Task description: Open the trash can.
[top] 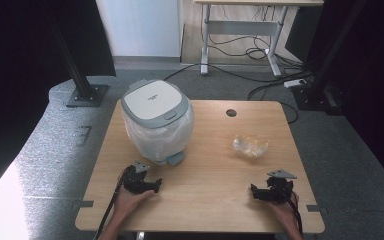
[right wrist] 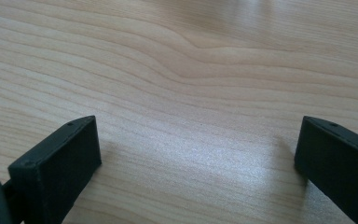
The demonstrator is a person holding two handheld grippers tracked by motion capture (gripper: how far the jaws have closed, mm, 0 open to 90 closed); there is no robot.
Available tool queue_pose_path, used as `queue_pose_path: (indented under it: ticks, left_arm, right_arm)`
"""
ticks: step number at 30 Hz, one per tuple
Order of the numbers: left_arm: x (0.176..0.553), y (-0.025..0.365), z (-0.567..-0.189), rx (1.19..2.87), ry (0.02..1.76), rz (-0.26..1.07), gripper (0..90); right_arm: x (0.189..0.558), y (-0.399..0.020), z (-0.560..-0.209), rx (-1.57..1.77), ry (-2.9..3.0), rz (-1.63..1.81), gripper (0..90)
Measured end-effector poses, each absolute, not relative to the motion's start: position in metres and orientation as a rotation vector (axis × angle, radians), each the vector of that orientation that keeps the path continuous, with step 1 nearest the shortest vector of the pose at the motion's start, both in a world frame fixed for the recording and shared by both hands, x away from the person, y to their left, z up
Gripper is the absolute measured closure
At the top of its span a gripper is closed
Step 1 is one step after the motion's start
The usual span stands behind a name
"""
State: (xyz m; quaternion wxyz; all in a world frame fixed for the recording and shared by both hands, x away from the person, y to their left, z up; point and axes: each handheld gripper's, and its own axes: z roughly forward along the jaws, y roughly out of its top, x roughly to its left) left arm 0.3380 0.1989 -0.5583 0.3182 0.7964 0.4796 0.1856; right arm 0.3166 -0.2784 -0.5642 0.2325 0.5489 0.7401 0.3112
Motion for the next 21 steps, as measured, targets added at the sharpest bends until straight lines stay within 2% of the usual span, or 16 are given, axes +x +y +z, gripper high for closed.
queue_pose_path:
  ticks: [6,12,13,15,16,18,19,21]
  left_arm:
    - [0.336,0.207,-0.555,2.078,1.270,0.488,26.0]
    - [0.332,0.211,-0.552,2.057,1.287,0.487,35.5]
    - [0.330,0.212,-0.550,2.042,1.286,0.489,40.9]
    - [0.329,0.213,-0.548,2.027,1.277,0.487,43.9]
    - [0.327,0.215,-0.544,2.005,1.263,0.488,49.7]
    - [0.326,0.216,-0.542,1.994,1.252,0.488,52.3]
    - [0.323,0.220,-0.536,1.969,1.229,0.476,58.5]
    - [0.319,0.224,-0.530,1.940,1.210,0.471,63.0]
  right_arm:
    - [0.317,-0.278,-0.564,1.509,2.033,0.855,0.0]
    - [0.317,-0.278,-0.564,1.509,2.033,0.855,0.0]
    - [0.317,-0.279,-0.564,1.509,2.033,0.855,0.0]
    - [0.317,-0.279,-0.564,1.509,2.032,0.855,0.0]
    - [0.317,-0.279,-0.564,1.508,2.032,0.855,0.0]
    - [0.317,-0.279,-0.564,1.508,2.033,0.856,0.0]
    - [0.317,-0.279,-0.564,1.509,2.032,0.856,0.0]
    - [0.316,-0.279,-0.564,1.509,2.032,0.856,0.0]
